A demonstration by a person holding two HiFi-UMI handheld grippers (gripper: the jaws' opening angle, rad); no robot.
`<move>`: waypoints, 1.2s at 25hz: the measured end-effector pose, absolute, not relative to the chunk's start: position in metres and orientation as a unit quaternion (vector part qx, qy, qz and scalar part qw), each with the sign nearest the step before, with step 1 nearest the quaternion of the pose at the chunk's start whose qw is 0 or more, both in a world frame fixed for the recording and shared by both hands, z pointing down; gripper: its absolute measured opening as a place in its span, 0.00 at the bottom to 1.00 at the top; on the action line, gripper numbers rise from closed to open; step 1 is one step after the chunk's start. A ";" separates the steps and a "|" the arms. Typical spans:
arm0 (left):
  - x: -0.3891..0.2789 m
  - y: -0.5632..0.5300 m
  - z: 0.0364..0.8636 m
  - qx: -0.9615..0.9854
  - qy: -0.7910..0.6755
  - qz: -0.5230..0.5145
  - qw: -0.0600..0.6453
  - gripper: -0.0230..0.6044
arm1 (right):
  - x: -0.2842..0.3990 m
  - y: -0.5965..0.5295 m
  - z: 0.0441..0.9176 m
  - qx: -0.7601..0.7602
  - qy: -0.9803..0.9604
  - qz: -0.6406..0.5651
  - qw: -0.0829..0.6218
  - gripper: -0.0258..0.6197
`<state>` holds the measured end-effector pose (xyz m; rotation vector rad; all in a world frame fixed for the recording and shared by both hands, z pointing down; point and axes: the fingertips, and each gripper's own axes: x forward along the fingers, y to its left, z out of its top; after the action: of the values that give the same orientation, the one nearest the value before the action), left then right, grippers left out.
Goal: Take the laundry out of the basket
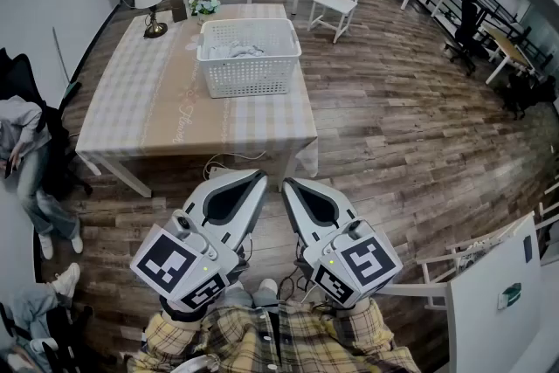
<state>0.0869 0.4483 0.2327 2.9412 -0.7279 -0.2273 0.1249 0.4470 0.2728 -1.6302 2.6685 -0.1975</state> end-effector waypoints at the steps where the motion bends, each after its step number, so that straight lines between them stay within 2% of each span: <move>1: 0.085 0.447 0.232 0.966 -0.240 -0.075 0.052 0.06 | 0.124 0.447 0.271 -0.520 0.852 -0.063 0.005 0.05; 20: 0.091 0.458 0.228 0.959 -0.267 -0.084 0.037 0.06 | 0.141 0.464 0.272 -0.514 0.856 -0.056 0.010 0.05; 30: 0.084 0.412 0.238 0.957 -0.274 -0.081 0.038 0.06 | 0.133 0.417 0.285 -0.506 0.860 -0.067 0.006 0.05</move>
<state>0.0840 0.4120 0.2383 2.9373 -0.8421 -0.2489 0.1331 0.4171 0.2845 -1.5851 2.6914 -0.2100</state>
